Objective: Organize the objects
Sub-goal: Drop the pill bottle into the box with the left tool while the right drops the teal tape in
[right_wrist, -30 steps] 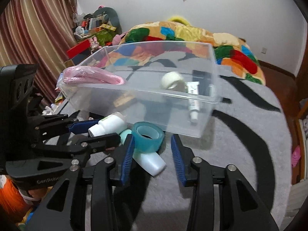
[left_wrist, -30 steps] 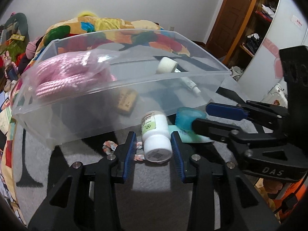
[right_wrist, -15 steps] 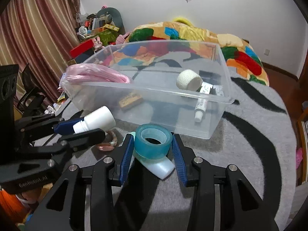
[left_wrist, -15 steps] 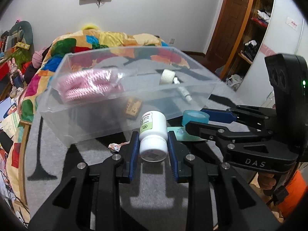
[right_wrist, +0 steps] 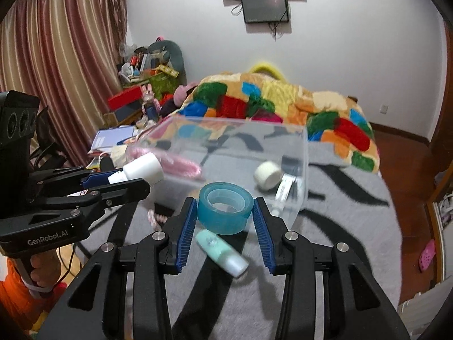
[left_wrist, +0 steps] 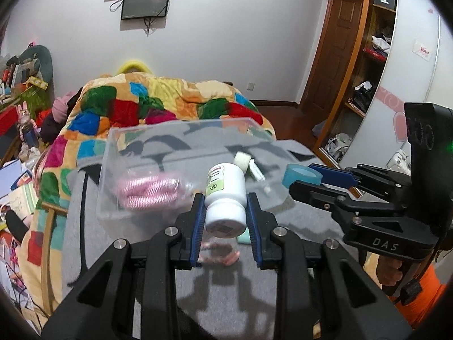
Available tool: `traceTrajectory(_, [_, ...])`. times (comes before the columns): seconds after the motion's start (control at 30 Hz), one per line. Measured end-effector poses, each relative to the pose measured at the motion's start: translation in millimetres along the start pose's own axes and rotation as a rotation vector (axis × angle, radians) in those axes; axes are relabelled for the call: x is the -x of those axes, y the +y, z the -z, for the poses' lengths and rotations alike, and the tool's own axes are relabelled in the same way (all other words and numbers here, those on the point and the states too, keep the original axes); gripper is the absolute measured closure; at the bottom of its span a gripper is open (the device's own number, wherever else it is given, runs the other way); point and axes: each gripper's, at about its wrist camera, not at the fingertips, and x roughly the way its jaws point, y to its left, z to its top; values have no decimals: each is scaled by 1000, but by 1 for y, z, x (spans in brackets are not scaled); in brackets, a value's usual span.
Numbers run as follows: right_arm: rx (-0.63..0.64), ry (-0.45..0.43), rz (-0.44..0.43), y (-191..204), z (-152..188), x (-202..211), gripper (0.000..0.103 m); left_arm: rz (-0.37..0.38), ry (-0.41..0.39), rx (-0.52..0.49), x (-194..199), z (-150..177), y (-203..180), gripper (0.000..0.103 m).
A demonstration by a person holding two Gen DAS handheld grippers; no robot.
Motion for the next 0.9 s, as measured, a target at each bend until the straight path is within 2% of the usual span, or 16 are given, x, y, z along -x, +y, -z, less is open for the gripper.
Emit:
traceTrajectory(0.23, [-26, 5, 58, -12, -17, -18, 66, -25, 11, 6, -20, -20, -1, 74])
traceTrajectory(0.53, [-92, 68, 73, -35, -23, -57, 66, -61, 101, -18, -67, -26, -4, 74])
traceTrajectory(0.67, [-94, 97, 50, -37, -22, -65, 65, -68, 100, -26, -69, -25, -6, 74])
traceTrajectory(0.9, [-77, 78, 41, -33, -20, -52, 59, -47, 67, -39, -49, -24, -10, 74])
